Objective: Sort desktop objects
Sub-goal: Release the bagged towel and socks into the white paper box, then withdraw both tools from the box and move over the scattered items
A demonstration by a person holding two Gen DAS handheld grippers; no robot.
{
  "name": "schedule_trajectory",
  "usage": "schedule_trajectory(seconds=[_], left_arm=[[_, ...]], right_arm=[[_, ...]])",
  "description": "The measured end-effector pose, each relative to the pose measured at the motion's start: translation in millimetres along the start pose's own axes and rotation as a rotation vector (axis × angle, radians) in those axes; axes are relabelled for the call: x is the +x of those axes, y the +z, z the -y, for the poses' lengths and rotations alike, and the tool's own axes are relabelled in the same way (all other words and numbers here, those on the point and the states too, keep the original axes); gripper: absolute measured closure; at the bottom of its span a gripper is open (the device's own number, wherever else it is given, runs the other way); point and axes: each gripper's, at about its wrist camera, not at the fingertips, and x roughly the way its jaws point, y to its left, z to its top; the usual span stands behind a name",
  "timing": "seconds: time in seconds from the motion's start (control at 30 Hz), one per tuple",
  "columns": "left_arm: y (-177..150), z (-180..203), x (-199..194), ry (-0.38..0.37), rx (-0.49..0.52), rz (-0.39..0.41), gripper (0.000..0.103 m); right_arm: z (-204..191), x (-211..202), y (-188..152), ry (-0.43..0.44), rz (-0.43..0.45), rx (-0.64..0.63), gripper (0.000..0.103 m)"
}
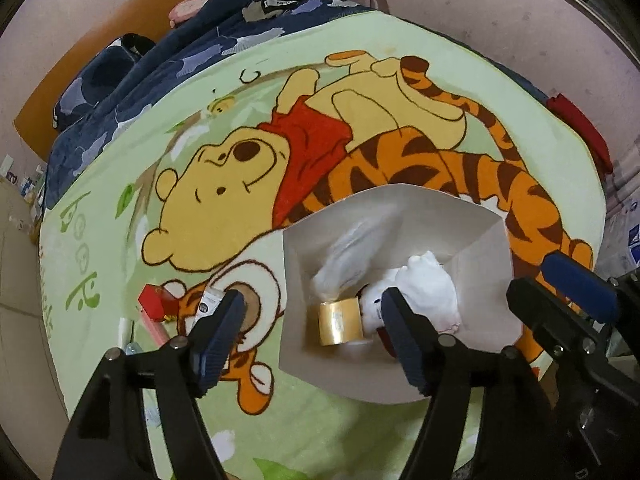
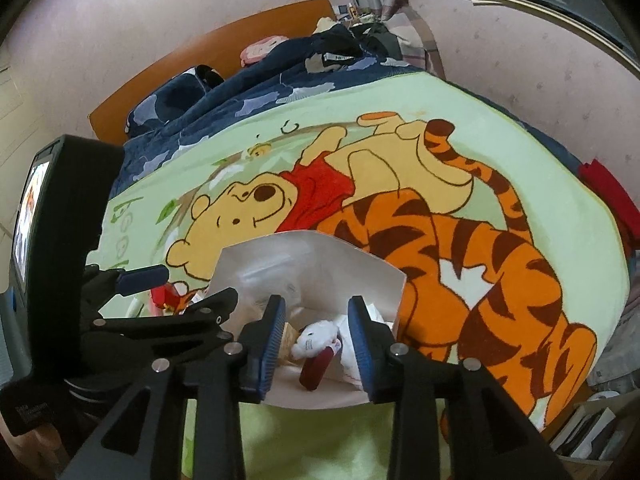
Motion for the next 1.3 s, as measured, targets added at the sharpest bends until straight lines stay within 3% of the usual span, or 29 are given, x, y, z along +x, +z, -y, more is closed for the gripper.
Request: schedule_trajectory(seconds=[0.4,0.67,0.93,1.3], left_arm=[[1.5,2.0,-34.8,0.011,0.010,0.078,0.024],[-15.6,-12.2,-65.3,0.026,-0.018,0.120,0.024],[-67.0,-39.7,-100.7,0.042,-0.069,0.155,0.024],[-162.4,-107.7,-132.5,0.089,-0.307,0.105,0.024]], right_arm=[[-6.6,-38.2,6.2,0.014,0.085,-0.006,0.070],[-25.0,-61.5,-1.0,0.045,0.106,-0.040,0.070],[-57.4,-77.0,-27.4,0.101,0.081,-0.103,0.070],[-135.5,-92.1,-68.5,0.225,0.036,-0.279,0.069]])
